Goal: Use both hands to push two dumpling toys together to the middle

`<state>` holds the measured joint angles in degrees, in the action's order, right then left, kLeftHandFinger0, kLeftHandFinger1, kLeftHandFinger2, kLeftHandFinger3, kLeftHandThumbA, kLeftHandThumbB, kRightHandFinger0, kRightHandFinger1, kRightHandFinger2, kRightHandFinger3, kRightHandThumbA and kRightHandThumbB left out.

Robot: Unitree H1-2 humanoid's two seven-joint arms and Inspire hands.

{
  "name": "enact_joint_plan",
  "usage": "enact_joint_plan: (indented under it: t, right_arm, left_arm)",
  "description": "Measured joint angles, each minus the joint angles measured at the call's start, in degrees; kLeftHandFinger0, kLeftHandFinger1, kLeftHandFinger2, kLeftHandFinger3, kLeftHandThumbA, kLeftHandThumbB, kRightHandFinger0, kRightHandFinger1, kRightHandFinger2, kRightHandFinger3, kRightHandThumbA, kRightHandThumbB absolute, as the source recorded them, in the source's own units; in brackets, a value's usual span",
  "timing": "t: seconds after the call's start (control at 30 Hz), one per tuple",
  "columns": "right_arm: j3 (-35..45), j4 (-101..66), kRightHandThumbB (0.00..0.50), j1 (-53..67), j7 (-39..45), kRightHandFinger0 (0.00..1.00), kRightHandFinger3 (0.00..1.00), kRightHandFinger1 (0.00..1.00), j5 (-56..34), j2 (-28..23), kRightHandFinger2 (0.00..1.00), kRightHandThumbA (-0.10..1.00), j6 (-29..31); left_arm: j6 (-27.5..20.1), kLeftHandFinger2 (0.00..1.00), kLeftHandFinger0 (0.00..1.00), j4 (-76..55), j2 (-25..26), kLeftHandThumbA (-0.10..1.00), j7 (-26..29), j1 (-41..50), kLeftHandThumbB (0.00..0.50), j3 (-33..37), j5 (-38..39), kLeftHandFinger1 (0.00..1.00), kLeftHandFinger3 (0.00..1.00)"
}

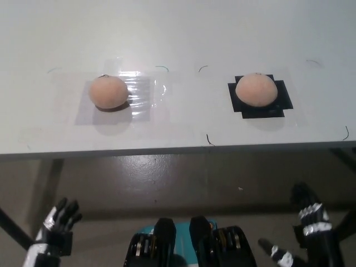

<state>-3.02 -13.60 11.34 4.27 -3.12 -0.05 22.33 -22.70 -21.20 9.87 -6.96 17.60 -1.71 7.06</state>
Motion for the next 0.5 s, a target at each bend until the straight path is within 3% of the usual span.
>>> enact_joint_plan:
  t: [0.03,0.07,0.1,0.23,0.33,0.5]
  right_arm:
    - [0.8,-0.6,0.19,-1.6,-0.1,1.0,1.0,1.0,-0.3,-0.1,1.0,1.0,0.0]
    - [1.4,-0.9,0.221,-2.9,-0.2,1.0,1.0,1.0,-0.4,-0.2,1.0,1.0,0.0]
    - [2.1,-1.1,0.223,-4.8,-0.4,1.0,1.0,1.0,-0.8,-0.3,1.0,1.0,-0.2]
    - [4.9,-1.3,0.218,-10.8,-0.7,1.0,1.0,1.0,-2.3,-1.7,1.0,1.0,-2.4]
    - [7.1,-0.7,0.202,-15.6,-1.2,1.0,1.0,1.0,-3.2,-3.2,1.0,1.0,-4.0]
    - [10.1,4.7,0.219,-24.9,-1.8,1.0,1.0,1.0,-3.8,-6.0,1.0,1.0,-6.5]
  left_arm:
    - [0.1,1.0,1.0,-0.9,0.9,1.0,-0.1,-1.2,0.24,-0.4,0.4,1.0,1.0]
    - [0.2,1.0,1.0,-1.5,1.8,1.0,-0.2,-2.3,0.271,-0.7,0.8,1.0,1.0]
    - [0.5,1.0,1.0,-2.0,3.2,1.0,-0.3,-4.2,0.305,-1.2,1.3,1.0,1.0]
    - [2.6,1.0,1.0,-2.1,6.3,1.0,-0.3,-11.5,0.325,-3.1,1.8,1.0,1.0]
    - [4.4,1.0,1.0,-1.1,7.6,1.0,-0.1,-17.2,0.324,-5.1,1.9,1.0,1.0]
    - [6.3,1.0,1.0,5.1,9.4,1.0,0.0,-27.4,0.295,-7.5,2.3,1.0,1.0]
